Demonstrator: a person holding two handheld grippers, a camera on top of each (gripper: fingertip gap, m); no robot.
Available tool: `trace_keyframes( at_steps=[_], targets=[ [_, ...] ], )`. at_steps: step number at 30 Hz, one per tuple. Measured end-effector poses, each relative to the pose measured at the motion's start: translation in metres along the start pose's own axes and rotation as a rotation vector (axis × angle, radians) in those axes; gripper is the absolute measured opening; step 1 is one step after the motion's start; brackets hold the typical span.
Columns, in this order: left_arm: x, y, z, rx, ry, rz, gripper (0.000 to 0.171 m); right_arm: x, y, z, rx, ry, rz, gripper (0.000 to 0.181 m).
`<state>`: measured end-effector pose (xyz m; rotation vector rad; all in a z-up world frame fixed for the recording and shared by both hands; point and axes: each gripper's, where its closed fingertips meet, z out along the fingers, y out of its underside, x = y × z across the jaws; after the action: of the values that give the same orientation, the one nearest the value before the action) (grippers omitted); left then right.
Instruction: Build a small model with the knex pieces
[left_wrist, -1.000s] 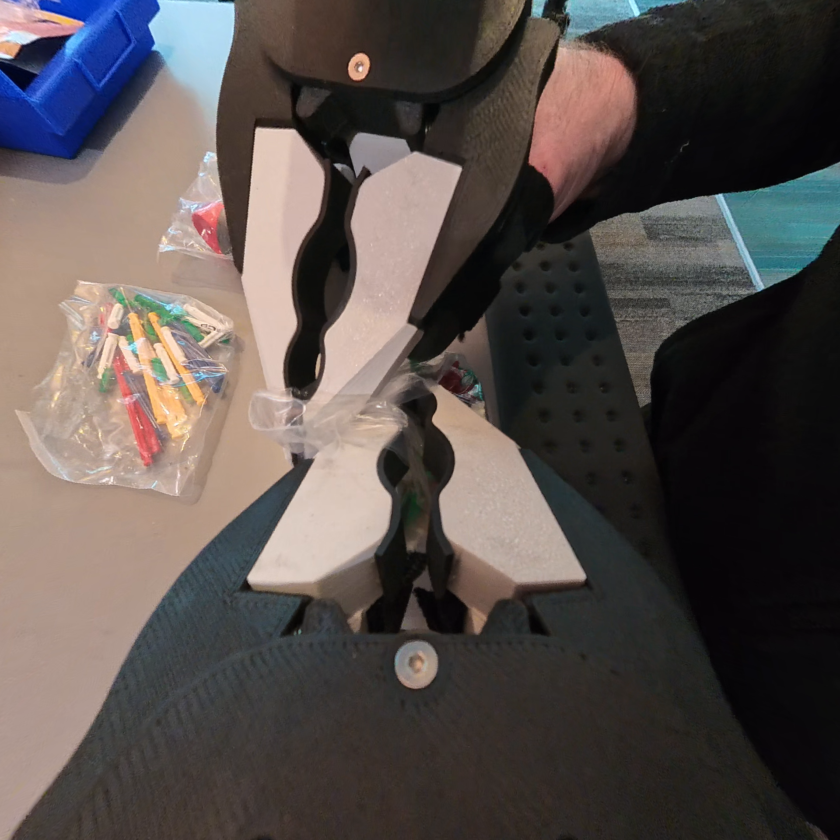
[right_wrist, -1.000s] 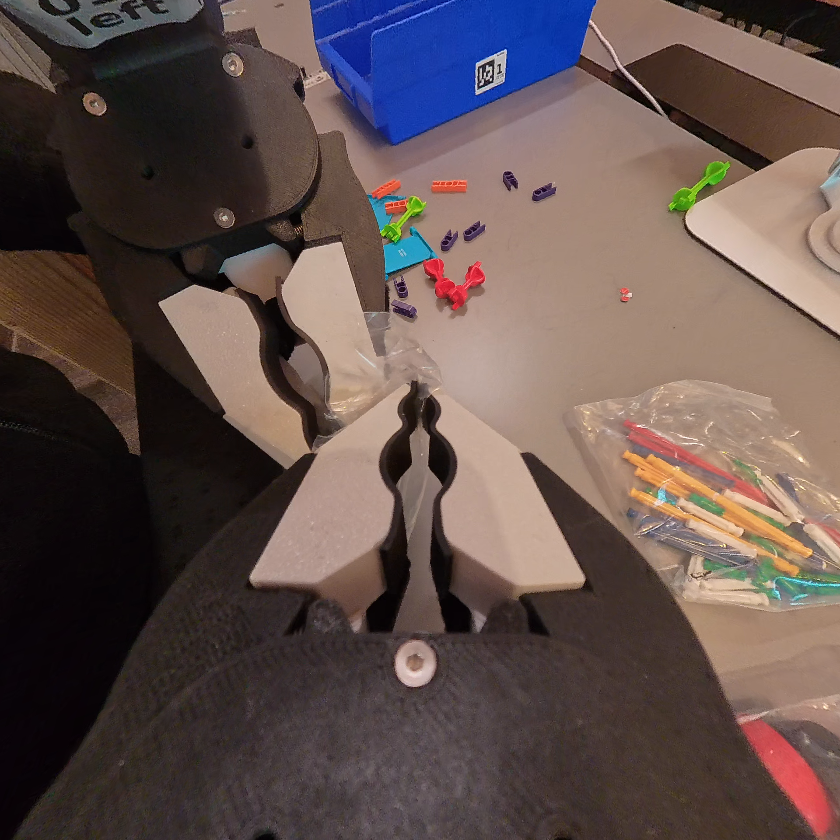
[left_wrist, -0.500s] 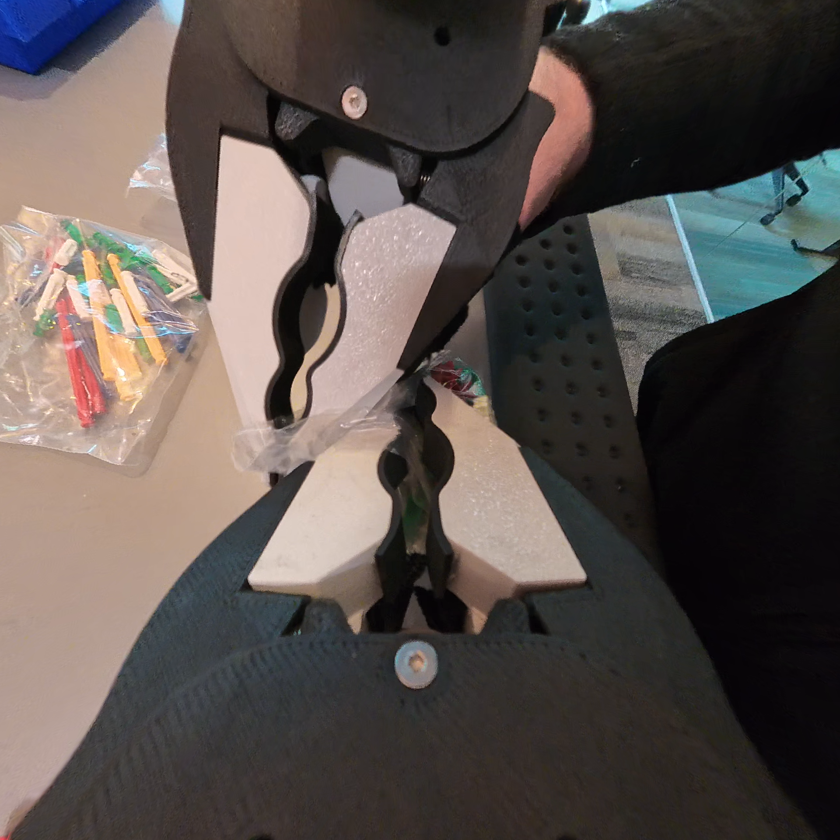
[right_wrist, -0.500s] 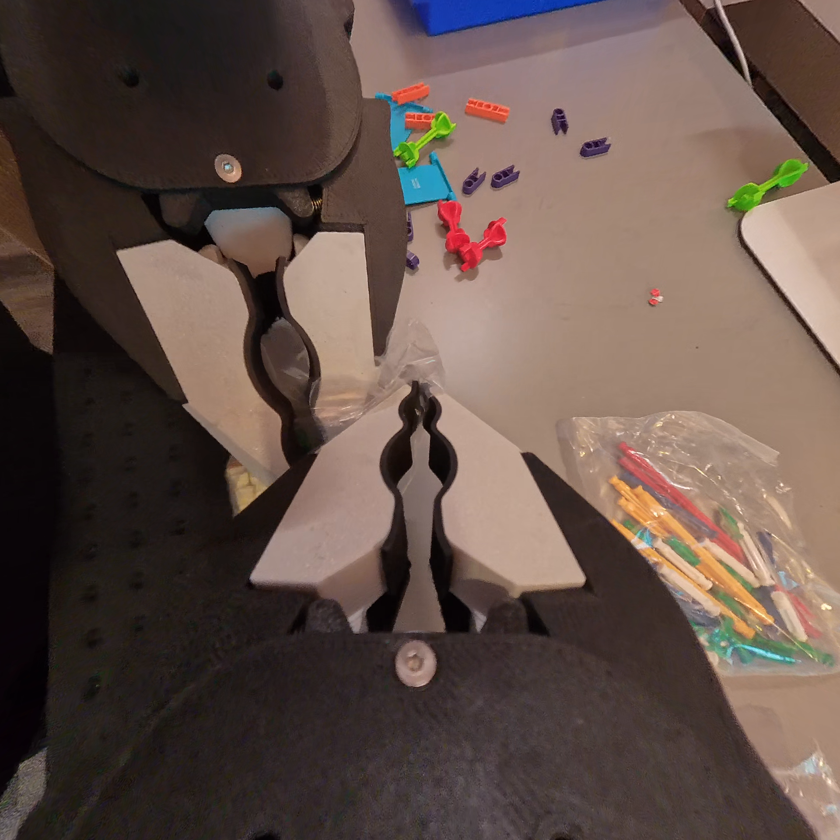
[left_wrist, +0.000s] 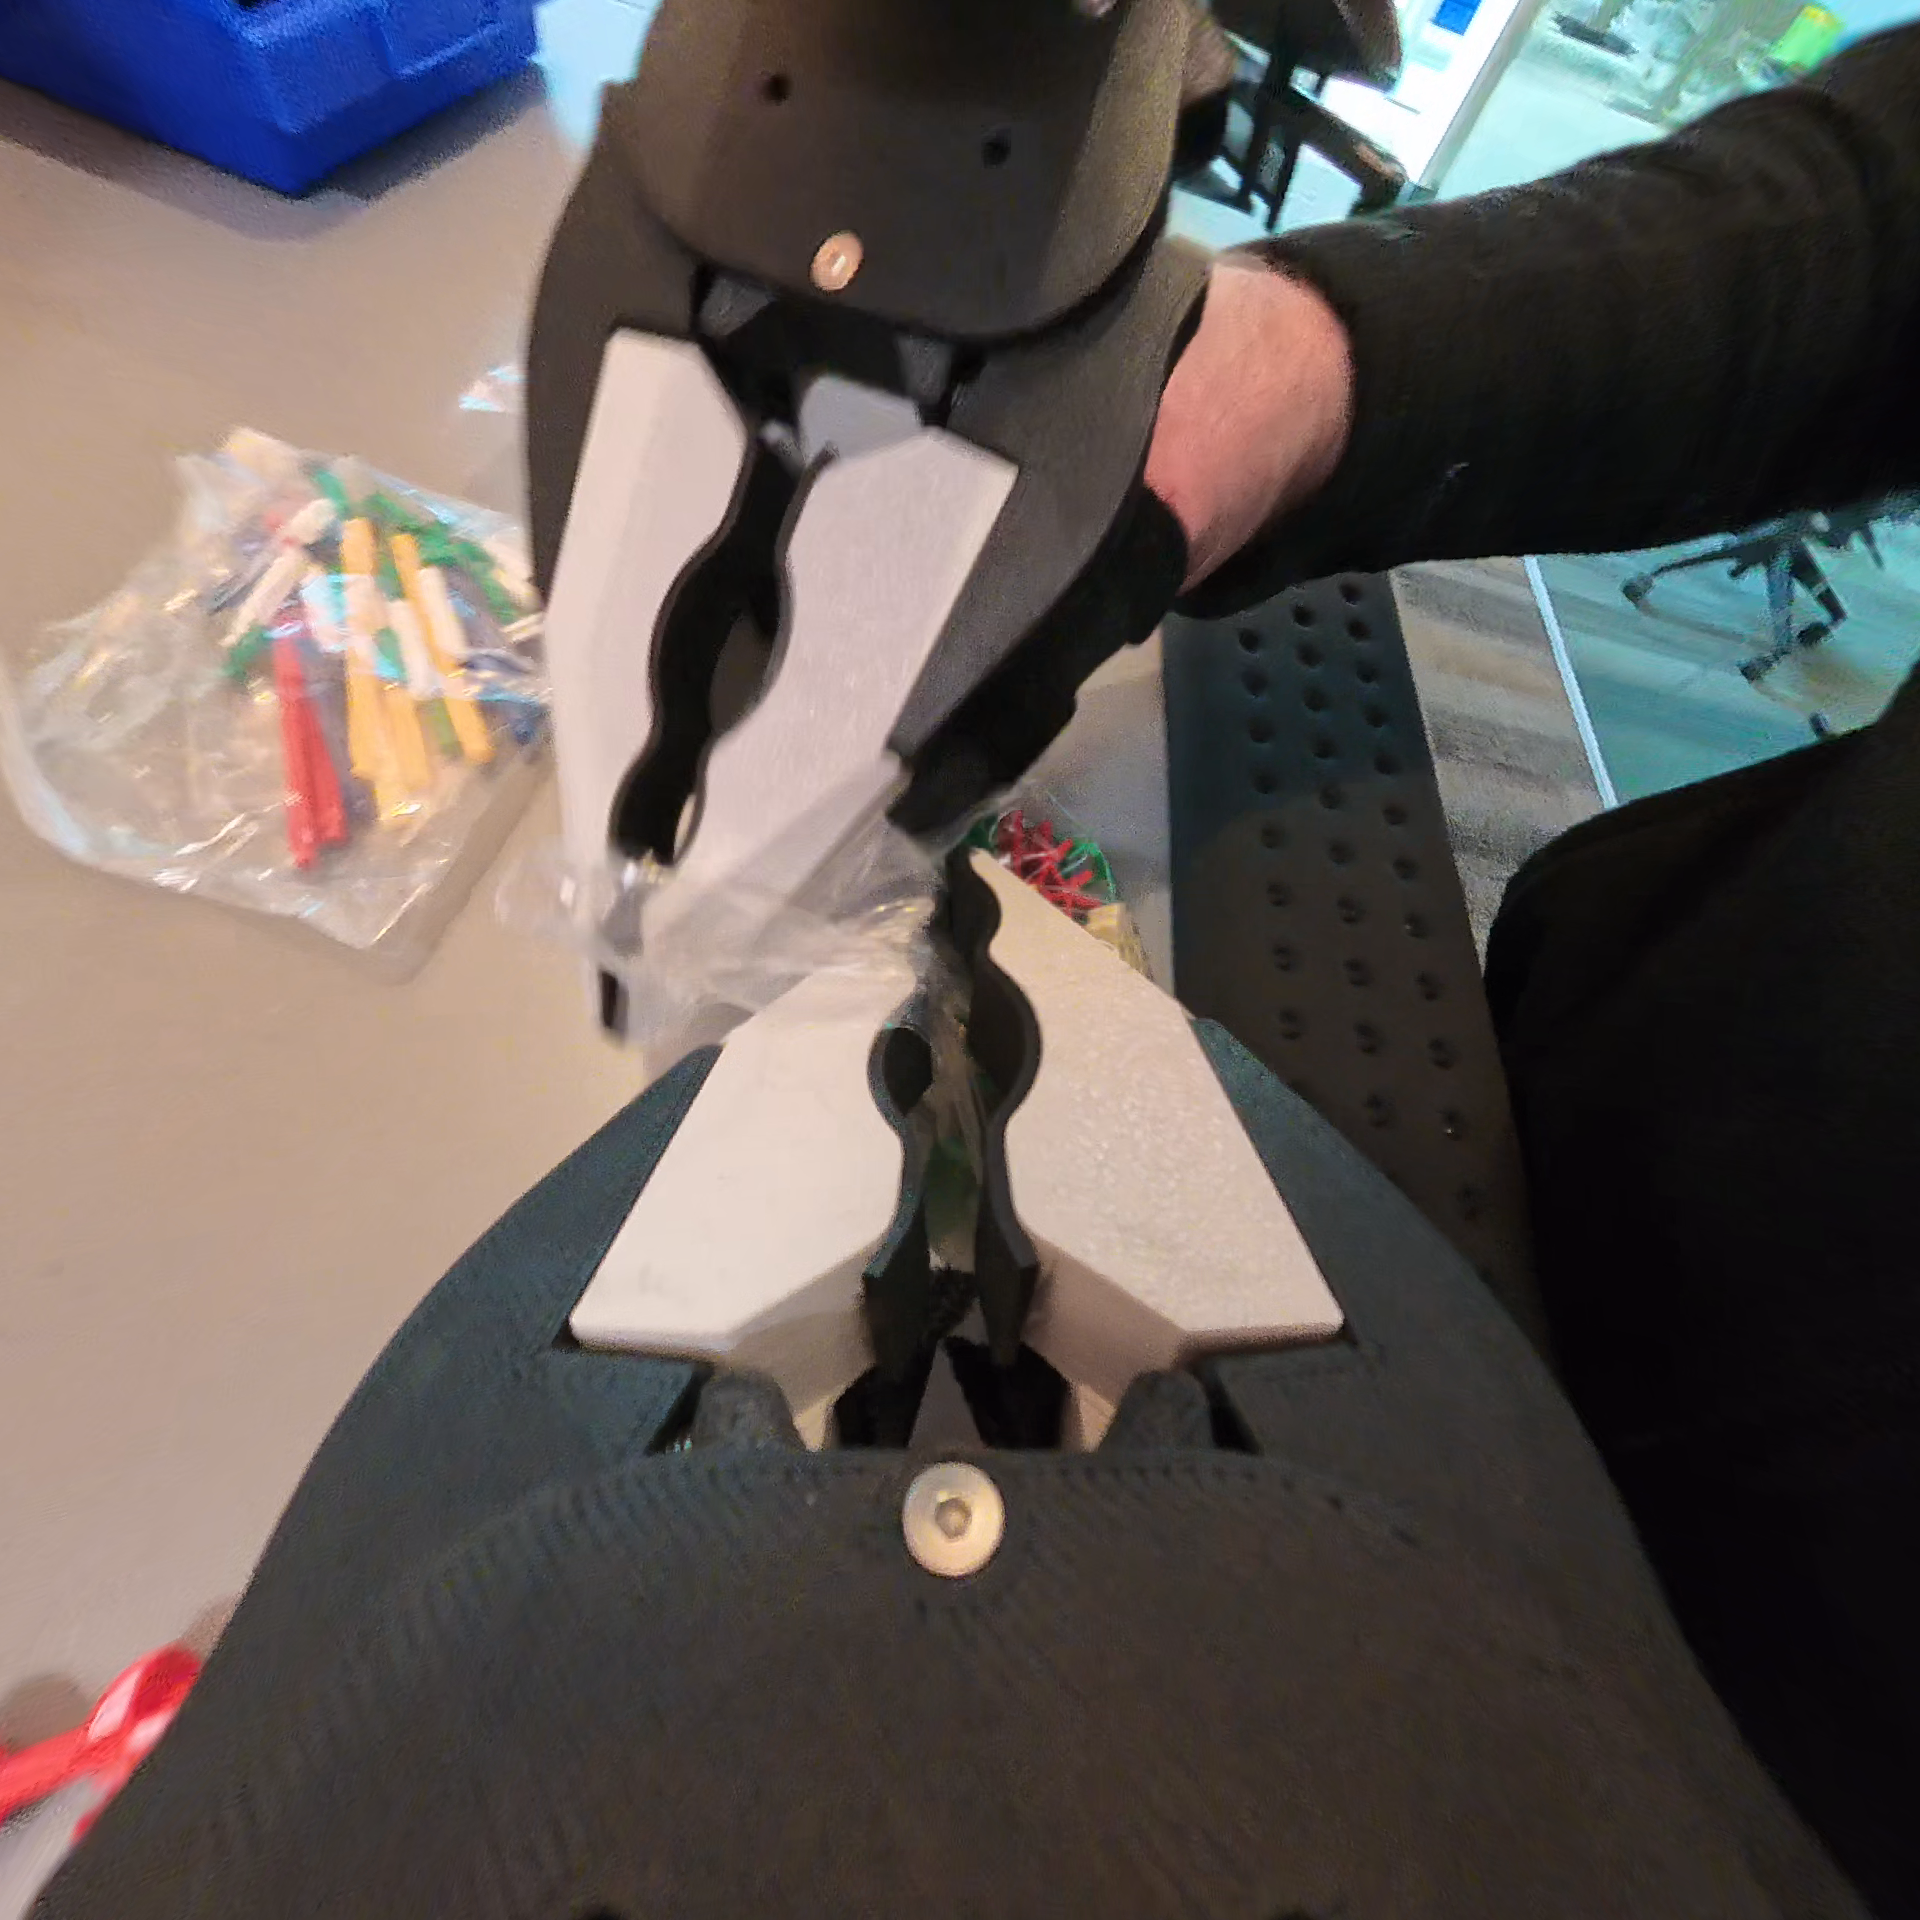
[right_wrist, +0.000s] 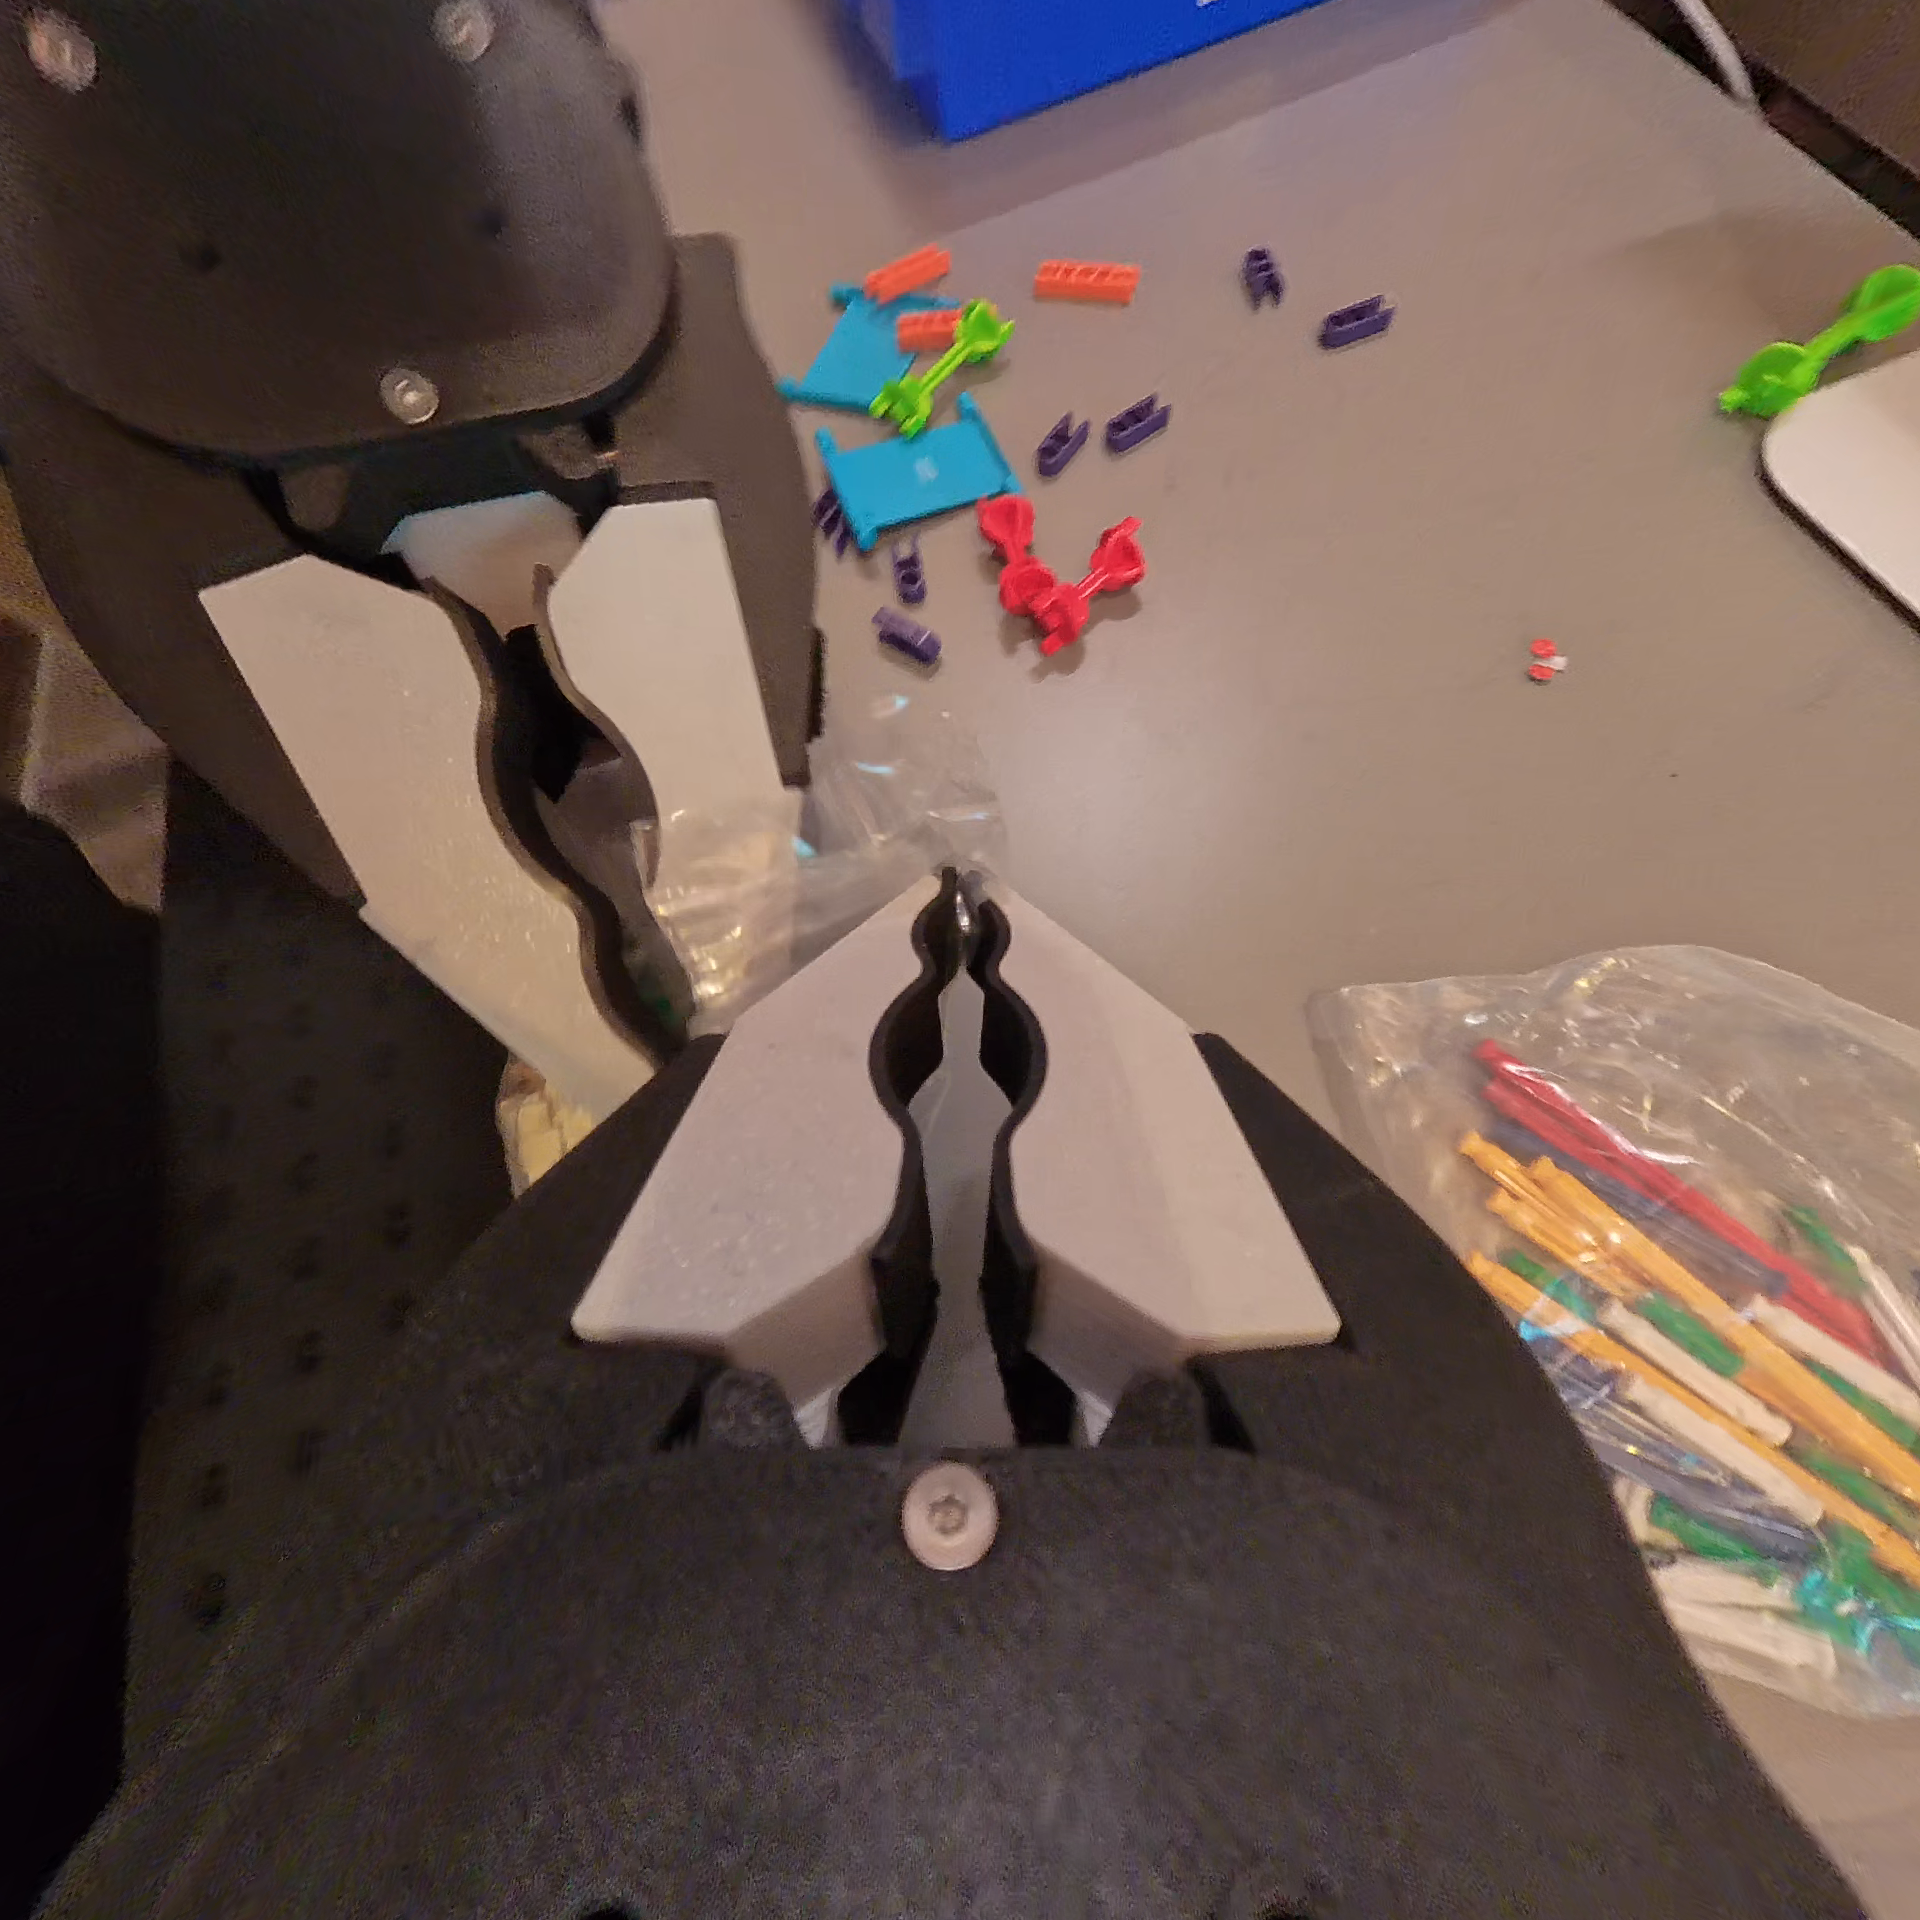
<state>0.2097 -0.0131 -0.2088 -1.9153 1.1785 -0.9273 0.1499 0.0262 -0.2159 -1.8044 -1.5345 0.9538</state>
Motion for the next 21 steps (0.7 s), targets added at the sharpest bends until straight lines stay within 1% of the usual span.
trace_keyframes(
  at_steps=[2,4,6,10,11,14,15,16,17,19,21],
  targets=[
    [-0.010,0.005,-0.011,0.003,-0.006,-0.063,0.000,0.006,-0.004,-0.008,0.039,-0.017,0.084,0.000],
    [-0.018,0.010,-0.017,-0.002,-0.043,-0.063,0.000,0.004,-0.008,-0.014,0.064,-0.065,0.135,0.000],
    [-0.022,0.017,-0.020,-0.016,-0.044,-0.084,0.000,-0.004,-0.011,-0.018,0.082,-0.156,0.193,0.000],
    [-0.034,0.016,-0.028,-0.003,-0.067,-0.110,0.000,-0.024,-0.015,-0.027,0.089,-0.341,0.278,0.000],
    [-0.032,0.016,-0.028,-0.011,-0.051,-0.109,0.000,-0.028,-0.014,-0.029,0.082,-0.381,0.294,0.000],
    [-0.028,0.012,-0.026,-0.003,-0.032,-0.106,0.000,-0.028,-0.016,-0.034,0.100,-0.437,0.344,0.000],
    [-0.026,0.012,-0.026,-0.011,-0.026,-0.110,0.005,-0.028,-0.016,-0.035,0.106,-0.450,0.362,0.000],
    [-0.027,0.011,-0.027,-0.017,-0.035,-0.113,0.013,-0.026,-0.016,-0.036,0.112,-0.441,0.372,0.000],
    [-0.027,0.006,-0.030,0.006,-0.039,-0.110,0.023,-0.025,-0.016,-0.036,0.119,-0.436,0.384,0.000],
    [-0.023,-0.002,-0.031,0.026,-0.029,-0.126,0.036,-0.025,-0.021,-0.040,0.152,-0.457,0.415,0.000],
    [-0.018,-0.007,-0.028,0.035,-0.014,-0.133,0.037,-0.026,-0.023,-0.041,0.163,-0.467,0.417,0.000]
  ],
)
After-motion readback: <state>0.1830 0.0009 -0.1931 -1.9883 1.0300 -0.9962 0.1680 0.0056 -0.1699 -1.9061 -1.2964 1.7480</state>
